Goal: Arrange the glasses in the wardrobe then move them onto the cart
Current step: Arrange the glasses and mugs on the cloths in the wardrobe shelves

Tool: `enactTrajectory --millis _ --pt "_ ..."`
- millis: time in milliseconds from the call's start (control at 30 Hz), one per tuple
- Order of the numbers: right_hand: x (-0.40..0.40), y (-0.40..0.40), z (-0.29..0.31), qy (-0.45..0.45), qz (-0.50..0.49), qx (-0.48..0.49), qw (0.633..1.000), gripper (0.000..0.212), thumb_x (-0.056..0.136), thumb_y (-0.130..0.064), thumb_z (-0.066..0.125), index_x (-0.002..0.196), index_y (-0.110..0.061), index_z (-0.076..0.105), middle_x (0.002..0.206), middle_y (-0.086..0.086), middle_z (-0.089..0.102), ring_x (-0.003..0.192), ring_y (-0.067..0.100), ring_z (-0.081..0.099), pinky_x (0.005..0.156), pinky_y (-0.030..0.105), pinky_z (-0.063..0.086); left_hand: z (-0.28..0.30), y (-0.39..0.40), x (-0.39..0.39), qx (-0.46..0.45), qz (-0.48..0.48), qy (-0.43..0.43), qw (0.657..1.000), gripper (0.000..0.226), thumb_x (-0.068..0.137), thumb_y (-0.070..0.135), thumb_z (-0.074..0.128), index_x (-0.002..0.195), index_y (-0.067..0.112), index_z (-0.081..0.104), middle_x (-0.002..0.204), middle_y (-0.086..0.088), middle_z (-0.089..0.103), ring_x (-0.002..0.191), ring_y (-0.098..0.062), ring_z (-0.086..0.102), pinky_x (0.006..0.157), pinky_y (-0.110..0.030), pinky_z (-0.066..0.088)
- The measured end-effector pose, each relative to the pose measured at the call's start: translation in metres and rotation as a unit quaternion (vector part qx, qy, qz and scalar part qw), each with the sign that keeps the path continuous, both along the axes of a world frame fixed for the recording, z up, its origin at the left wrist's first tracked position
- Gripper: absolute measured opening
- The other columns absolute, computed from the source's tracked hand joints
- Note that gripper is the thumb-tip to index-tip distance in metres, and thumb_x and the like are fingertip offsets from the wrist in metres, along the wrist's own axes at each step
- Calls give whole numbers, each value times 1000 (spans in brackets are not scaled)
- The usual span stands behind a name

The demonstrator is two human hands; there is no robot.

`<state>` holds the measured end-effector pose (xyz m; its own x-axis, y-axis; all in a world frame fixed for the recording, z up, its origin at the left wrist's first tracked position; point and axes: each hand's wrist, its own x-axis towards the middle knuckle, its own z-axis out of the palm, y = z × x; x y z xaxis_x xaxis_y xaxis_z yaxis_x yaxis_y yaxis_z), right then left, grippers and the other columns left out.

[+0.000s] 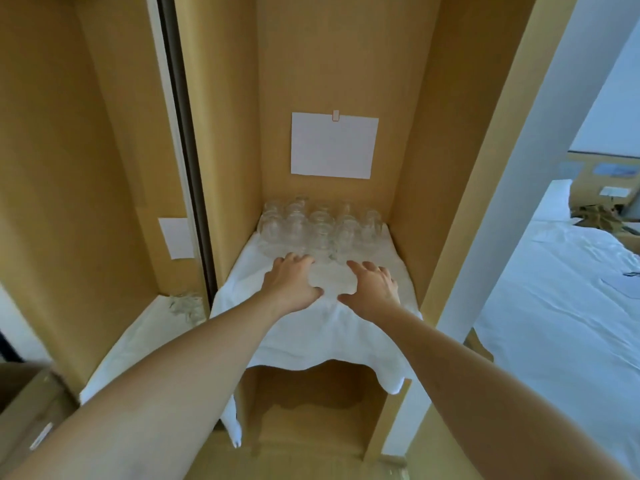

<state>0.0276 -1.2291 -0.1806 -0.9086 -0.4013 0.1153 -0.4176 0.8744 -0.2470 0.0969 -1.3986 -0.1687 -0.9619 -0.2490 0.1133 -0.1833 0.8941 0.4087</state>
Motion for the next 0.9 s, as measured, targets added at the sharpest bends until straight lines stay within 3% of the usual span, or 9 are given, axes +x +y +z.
enactTrajectory --millis 300,733,900 --pt "51 -43 4 -4 50 -8 999 83 86 -49 73 156 -32 30 158 5 38 142 33 35 110 46 35 4 -32 67 -35 29 2 999 75 89 49 67 153 27 36 154 2 40 142 -27 32 108 -45 40" --pt "124 -187 6 -13 117 -38 992 83 86 -45 72 157 -30 30 156 3 39 140 31 36 107 43 37 15 -169 160 -46 89 0 995 64 86 45 67 143 27 47 144 0 48 132 -29 40 97 -39 43" --pt "154 -237 -7 -43 132 -66 988 81 87 -39 74 156 -27 33 149 10 44 134 35 40 106 44 43 4 -225 190 -40 103 -19 994 72 86 47 68 150 28 40 152 -3 41 139 -31 35 106 -44 42"
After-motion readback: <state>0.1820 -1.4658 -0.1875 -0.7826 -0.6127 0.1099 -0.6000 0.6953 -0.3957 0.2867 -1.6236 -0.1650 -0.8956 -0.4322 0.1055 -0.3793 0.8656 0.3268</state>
